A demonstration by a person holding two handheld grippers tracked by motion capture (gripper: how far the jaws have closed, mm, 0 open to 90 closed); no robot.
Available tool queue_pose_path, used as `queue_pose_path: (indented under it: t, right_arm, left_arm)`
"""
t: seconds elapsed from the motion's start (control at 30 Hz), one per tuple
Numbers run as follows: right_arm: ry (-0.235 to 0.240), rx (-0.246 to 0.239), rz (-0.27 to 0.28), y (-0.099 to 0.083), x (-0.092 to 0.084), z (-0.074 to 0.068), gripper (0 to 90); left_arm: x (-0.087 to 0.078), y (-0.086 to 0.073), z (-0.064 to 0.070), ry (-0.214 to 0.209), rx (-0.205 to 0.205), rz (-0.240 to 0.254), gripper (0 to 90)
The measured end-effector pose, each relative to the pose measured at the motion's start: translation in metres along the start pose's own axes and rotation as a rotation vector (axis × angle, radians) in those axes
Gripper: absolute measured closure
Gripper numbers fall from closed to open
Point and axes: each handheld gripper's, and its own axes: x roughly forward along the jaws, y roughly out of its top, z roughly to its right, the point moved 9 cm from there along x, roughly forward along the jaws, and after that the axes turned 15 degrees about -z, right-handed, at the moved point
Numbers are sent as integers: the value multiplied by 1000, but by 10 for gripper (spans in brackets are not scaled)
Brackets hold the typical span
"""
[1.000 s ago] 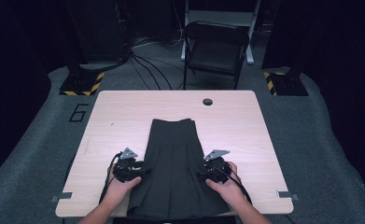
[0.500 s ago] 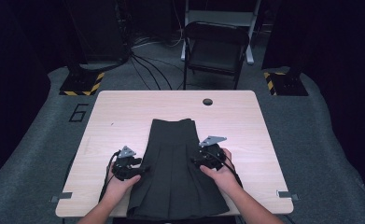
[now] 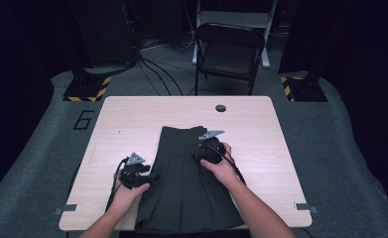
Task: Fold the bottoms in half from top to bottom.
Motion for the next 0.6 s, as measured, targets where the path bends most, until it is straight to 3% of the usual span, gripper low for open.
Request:
queue_pose_path:
  t: [0.07,0.2,0.27,0.33,0.5,0.57,0.6]
  right_arm:
    - [14,10,-10,-2,3,2,383]
    - [5,6,-28,-7,8,5,400]
    - [3,12,-24,-11,9,8,415]
    - [18,45,-13,-13,9,7,425]
    - [-36,-1,-7,-15,11,8,437]
    - [-32,30,-9,-15,12,5,439]
    - [-40,11,-1,-15,13,6,439]
  left_arm:
    - [-1,2,-4,1,15,-17,401]
    - [-2,12,-11,12,-4,-22,400]
    - [-2,16,-15,18,14,-35,399]
    - [0,22,-17,19,11,-34,397]
    - [8,39,-21,11,-24,-16,393]
    - [10,49,-24,12,-32,1,393]
    - [11,52,-25,12,-35,9,393]
